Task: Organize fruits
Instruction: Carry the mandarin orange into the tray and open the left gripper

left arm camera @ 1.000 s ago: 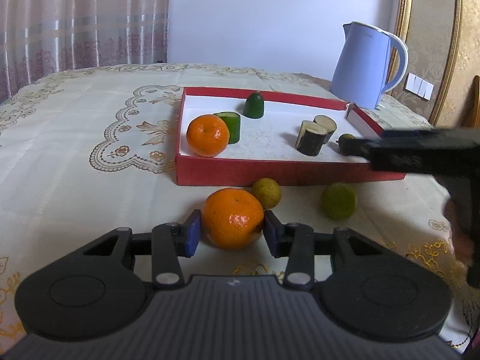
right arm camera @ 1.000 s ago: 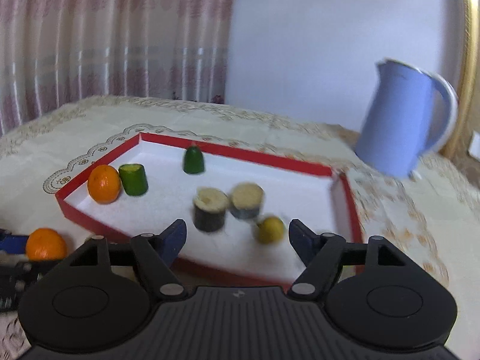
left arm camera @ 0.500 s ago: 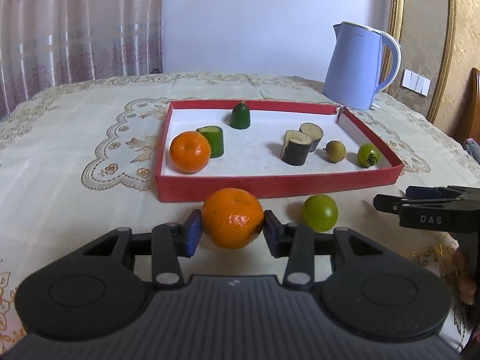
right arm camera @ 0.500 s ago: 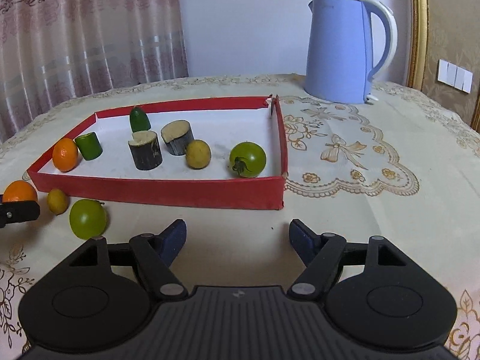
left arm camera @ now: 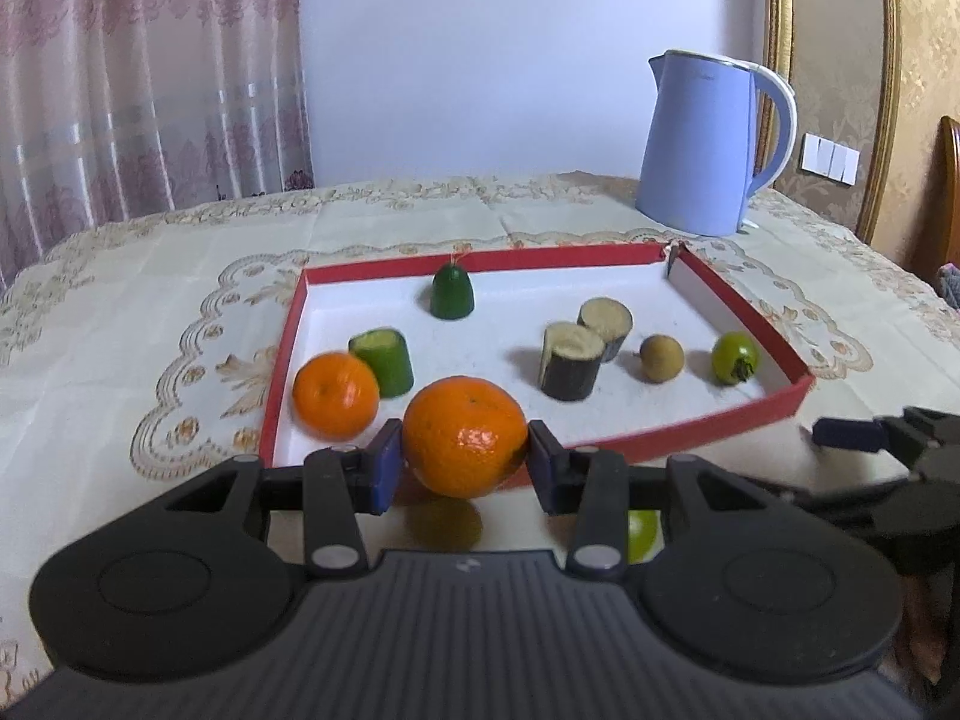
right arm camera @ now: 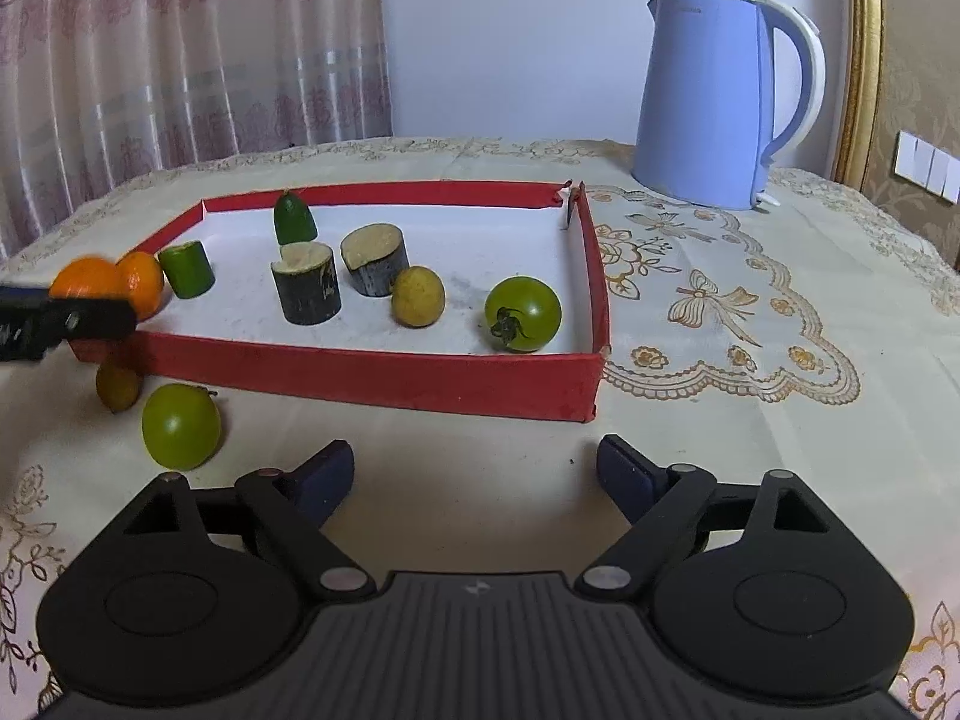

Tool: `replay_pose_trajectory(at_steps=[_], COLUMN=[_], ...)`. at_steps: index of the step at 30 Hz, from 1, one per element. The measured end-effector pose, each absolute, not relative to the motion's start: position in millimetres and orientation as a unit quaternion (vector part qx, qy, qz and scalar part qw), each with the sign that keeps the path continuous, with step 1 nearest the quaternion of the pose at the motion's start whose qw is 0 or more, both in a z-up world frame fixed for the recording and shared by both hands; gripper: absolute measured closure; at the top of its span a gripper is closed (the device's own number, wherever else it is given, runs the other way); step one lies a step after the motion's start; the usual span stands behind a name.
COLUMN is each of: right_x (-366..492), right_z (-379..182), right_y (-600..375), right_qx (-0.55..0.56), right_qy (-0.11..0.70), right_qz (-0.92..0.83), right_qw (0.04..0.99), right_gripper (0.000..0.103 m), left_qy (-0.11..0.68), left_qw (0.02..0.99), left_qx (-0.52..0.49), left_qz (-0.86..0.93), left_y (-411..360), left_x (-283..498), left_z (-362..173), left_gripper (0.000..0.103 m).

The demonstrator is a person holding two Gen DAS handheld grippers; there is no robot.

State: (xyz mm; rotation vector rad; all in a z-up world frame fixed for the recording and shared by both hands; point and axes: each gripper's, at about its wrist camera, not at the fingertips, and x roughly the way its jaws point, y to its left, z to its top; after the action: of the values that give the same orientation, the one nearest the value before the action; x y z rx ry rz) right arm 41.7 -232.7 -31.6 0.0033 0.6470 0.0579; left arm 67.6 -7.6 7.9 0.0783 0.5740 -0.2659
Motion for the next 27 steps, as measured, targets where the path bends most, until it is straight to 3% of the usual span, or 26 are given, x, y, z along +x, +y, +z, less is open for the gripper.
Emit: replay_pose_trajectory(at_steps=[27], right_x=[42.2], right_z=[-32.0], right_y=[-233.2], right_qx=[0.003], right_qy=[0.319], right_qz=[0.031], right_qw=[0.947], right_gripper=[0.010], left_qy=[0.288], left_qw=[0.951], left_qx=[0.057], left_qz=[-0.101], left_y=[-37.5], left_x=[153.2], left_z=[-10.7], left_gripper=[0.063])
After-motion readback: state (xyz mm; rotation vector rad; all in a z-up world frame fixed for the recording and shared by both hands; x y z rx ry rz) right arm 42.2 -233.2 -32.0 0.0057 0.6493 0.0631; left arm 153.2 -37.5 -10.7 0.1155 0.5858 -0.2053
